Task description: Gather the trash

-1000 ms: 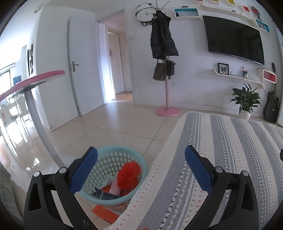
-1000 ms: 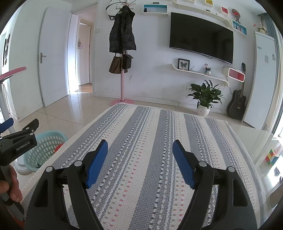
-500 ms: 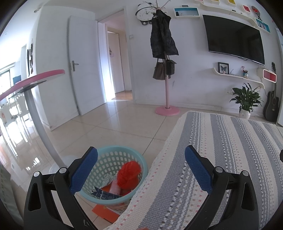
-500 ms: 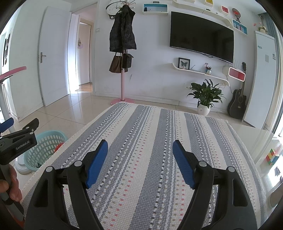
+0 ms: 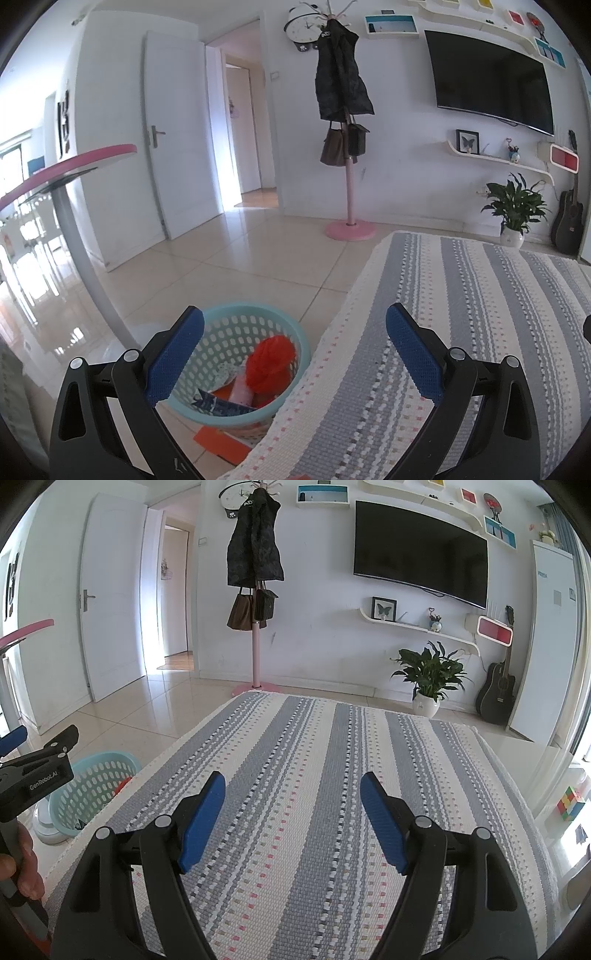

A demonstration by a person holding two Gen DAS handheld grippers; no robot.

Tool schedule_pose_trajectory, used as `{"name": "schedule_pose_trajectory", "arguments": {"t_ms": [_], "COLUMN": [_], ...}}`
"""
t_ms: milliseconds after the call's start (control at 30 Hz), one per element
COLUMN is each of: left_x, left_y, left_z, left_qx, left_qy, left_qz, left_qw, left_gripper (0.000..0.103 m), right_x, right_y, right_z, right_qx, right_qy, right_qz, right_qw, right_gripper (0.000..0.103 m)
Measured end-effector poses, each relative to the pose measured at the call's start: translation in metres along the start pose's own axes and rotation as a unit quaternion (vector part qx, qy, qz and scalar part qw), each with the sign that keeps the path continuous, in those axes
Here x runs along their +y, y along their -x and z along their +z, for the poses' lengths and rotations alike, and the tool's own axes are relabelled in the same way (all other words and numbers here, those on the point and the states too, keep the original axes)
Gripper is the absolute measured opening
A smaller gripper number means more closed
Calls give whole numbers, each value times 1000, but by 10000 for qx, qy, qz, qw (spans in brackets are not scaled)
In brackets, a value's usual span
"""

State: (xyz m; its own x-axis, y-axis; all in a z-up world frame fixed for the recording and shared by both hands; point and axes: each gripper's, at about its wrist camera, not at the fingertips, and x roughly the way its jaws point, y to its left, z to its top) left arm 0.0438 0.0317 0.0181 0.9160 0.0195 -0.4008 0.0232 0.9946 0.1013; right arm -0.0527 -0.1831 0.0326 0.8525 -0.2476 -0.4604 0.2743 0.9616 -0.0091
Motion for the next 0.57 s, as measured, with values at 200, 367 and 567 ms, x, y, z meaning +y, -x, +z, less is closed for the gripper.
{"name": "schedule_pose_trajectory", "arguments": {"t_ms": [200, 367, 567], "left_x": [-4, -6, -3], "left_y": [-7, -9, -11], "left_z": [-2, -3, -3], "left_qx": [162, 296, 345], "left_qy": [-103, -105, -56], "left_qz": [76, -95, -124], "left_qw": [9998, 9995, 9993], "left_gripper": [96, 96, 96], "right_x": [0, -1, -2], "right_y": [-1, 0, -1], "right_z": [-1, 0, 1], "right_qx": [7, 9, 13], "right_qy": [2, -20, -21], "right_qz": [-2, -1, -1], "right_qw": [10000, 10000, 10000], "right_gripper": [72, 72, 72]}}
